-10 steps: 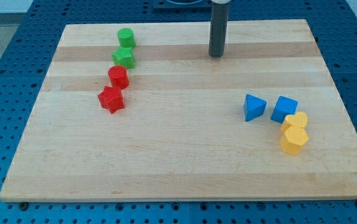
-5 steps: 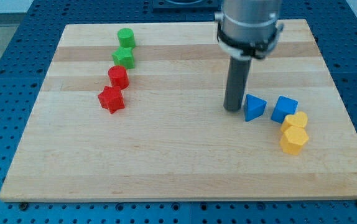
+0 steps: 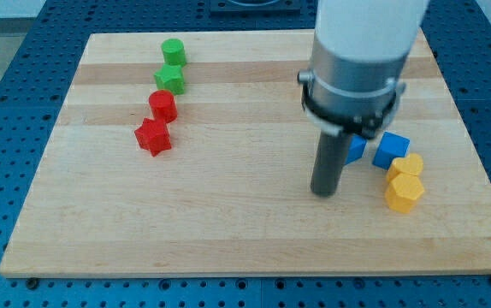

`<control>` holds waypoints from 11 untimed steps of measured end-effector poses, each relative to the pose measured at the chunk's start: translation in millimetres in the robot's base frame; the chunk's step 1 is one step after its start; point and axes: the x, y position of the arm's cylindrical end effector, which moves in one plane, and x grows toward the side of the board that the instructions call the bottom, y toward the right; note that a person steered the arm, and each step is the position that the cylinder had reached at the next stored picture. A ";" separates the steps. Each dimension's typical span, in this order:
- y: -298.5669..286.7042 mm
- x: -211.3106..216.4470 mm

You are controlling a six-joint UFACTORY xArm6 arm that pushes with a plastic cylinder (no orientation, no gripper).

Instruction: Move the blue triangle to the left of the yellow hexagon

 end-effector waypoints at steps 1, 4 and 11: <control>-9.4 -49.5; 28.0 -49.2; -16.8 -209.0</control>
